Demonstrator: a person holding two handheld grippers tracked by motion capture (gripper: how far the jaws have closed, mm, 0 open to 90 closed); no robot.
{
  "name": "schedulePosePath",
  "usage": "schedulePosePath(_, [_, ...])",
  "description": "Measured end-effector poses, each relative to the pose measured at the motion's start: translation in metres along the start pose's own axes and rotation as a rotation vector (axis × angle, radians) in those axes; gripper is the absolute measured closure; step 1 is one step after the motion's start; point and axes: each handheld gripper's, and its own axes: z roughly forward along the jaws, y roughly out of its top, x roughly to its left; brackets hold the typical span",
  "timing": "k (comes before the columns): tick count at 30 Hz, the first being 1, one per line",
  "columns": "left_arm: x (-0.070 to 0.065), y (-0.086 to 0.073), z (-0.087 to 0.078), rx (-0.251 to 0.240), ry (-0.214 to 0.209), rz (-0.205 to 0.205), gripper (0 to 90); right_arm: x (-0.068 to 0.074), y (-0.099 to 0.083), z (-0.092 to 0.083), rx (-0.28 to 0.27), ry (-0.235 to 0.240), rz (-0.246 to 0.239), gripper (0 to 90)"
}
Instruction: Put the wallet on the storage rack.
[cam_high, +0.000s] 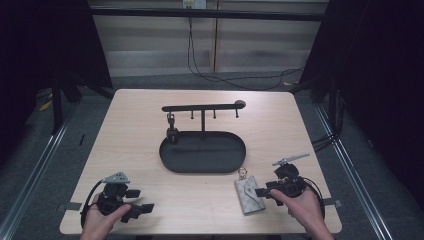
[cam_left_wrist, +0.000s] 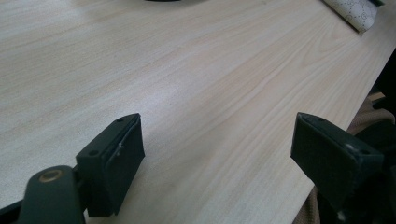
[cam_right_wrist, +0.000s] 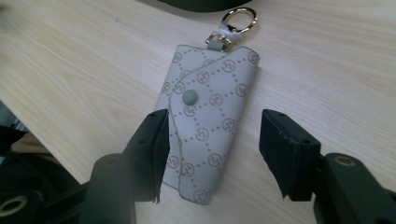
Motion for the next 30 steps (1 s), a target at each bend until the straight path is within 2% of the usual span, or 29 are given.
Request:
schedulePosePath(4, [0.001,0.0,0.0,0.0,0.002,-0.005,17.4,0.001,0.013,0.006,0.073,0.022,0.013,40.8])
schedulePosePath(10, [0.0,-0.001,0.0,0.004,0.002,-0.004,17.6,0.002,0.024,0.02,0.176,0.002,0.035,34.4])
schedulePosePath(18, [0.0,-0.001,-0.001,-0.012,0.016,-0.002,18.7,-0.002,0.032,0.038,0.229,-0.008,0.05,33.7])
schedulePosePath(23, [0.0,0.0,0.0,-0.001,0.014,0.003,18.7,0.0,0.035,0.046,0.258,-0.01,0.053,35.5])
schedulePosePath(27, [-0.001,0.0,0.0,0.004,0.009,0.003,19.5,0.005,0.036,0.052,0.265,-0.031,0.019,38.4])
schedulePosePath(30, [-0.001,0.0,0.0,0.003,0.013,0.005,19.5,0.007,0.038,0.054,0.269,-0.047,0.023,39.8])
